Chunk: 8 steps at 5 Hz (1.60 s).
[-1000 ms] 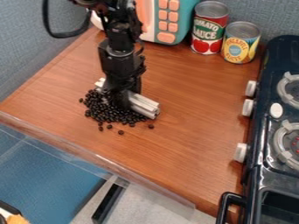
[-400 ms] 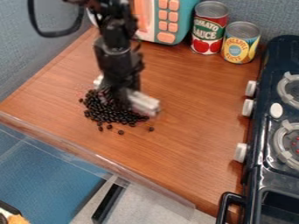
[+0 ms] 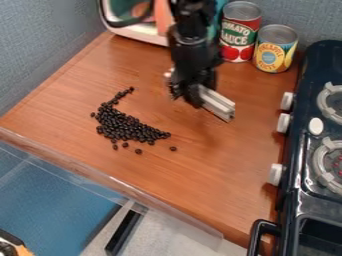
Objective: Sweep into pile
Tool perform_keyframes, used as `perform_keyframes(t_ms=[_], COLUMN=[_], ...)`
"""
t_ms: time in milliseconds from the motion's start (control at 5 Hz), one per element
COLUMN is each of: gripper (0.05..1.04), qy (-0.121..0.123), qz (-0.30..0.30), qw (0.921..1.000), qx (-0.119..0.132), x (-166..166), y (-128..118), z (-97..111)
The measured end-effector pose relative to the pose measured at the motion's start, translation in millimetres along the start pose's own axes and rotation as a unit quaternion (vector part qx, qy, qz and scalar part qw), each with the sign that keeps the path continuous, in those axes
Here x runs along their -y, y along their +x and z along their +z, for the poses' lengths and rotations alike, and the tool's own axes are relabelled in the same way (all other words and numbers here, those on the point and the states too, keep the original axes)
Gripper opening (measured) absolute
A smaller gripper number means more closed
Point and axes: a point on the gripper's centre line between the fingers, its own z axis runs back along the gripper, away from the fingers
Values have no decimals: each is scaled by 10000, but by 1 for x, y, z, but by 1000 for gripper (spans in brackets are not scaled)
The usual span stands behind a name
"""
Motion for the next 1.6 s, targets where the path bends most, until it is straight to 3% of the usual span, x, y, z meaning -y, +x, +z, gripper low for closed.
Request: perform_keyframes(t_ms=[200, 400, 600, 800, 1200, 1400, 1600], gripper=[385, 385, 385, 385, 385, 385, 385], qy=[200, 635, 925, 1094, 998, 1013, 1065], qz=[-1197, -2154, -2544, -2653, -2868, -3043, -3004], qw=[9925, 9739, 9611, 9551, 9503, 9450, 9467], qx=[-120, -314, -545, -741, -693, -635, -472], x=[13, 2, -13, -40, -53, -58, -62], y=[-7, -11, -16, -26, -31, -22, -5], z=[-12, -15, -18, -19, -19, -18, -18])
